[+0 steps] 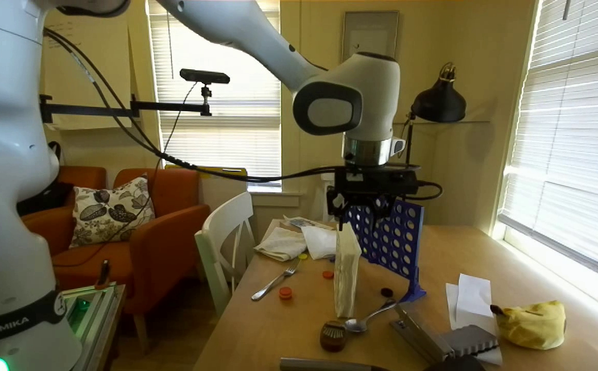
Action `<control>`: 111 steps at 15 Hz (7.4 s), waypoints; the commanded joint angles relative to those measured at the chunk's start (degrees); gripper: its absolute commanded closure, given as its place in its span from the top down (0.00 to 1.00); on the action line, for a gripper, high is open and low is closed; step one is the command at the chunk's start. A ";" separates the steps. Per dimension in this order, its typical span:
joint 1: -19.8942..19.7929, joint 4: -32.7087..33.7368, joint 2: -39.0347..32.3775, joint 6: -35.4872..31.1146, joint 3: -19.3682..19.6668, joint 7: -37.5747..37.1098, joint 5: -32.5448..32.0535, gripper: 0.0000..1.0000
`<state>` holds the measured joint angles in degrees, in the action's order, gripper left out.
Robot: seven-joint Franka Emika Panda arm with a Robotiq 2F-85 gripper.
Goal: Remove one paper towel from the pile
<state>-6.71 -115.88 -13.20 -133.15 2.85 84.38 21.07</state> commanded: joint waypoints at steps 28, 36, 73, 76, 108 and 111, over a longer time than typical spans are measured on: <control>-5.50 9.43 -8.20 7.89 -5.71 0.54 3.72 0.00; -4.34 6.07 -0.78 6.19 -6.43 0.55 4.91 0.00; -8.71 -4.66 4.42 -11.55 13.97 -53.72 -29.23 0.00; -5.37 -0.17 -0.67 -11.96 18.02 -66.25 -38.36 0.00; -11.00 -2.63 -6.65 -24.21 -7.90 -56.50 -23.41 0.48; -11.12 -7.05 1.98 -18.07 -6.70 -53.51 -23.32 0.68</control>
<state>-17.05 -115.36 -21.85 -155.40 -4.04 26.71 -3.94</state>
